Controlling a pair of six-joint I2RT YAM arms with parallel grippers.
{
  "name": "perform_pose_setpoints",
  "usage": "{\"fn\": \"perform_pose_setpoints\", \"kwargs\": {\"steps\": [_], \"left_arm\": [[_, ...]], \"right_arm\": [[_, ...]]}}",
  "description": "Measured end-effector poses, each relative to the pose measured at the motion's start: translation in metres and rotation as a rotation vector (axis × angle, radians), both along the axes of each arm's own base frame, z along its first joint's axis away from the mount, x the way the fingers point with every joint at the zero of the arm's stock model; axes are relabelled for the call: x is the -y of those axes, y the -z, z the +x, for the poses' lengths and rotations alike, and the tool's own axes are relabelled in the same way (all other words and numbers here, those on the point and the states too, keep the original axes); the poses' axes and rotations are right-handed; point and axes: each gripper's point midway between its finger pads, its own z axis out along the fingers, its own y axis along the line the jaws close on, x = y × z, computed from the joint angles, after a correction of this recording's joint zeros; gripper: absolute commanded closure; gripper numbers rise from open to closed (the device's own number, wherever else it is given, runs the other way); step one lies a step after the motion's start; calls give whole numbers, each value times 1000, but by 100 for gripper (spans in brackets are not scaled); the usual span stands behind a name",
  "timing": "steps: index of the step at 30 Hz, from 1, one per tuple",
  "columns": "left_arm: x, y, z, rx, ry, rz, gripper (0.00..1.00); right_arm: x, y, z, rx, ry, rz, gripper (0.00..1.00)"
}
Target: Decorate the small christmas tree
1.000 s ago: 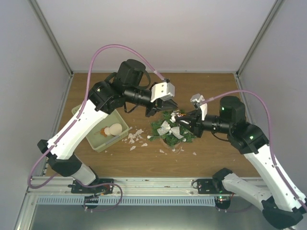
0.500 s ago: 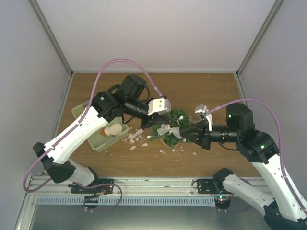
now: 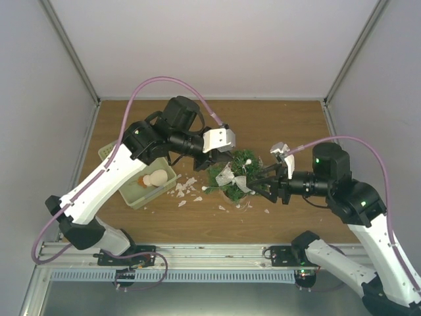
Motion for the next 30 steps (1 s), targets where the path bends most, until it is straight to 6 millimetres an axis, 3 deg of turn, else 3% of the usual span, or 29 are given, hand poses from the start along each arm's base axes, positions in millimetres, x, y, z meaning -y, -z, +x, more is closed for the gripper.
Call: {"fn": "perform_pose_setpoints", "kwargs": {"steps": [6,14,25,30], "left_arm": [[-12,-7,8,90,-62,20,100],[-44,-27,24,353,-170,55,100],[-84,33,83,498,-247,254,100],[-88,40,106,509,-262,267,100]], "right_arm": [[3,0,5,22,27,-16,45],[5,-1,9,39,50,-27,42],[8,-2,10,63,68,-32,40],[11,-5,8,79,75,-29,39]]}}
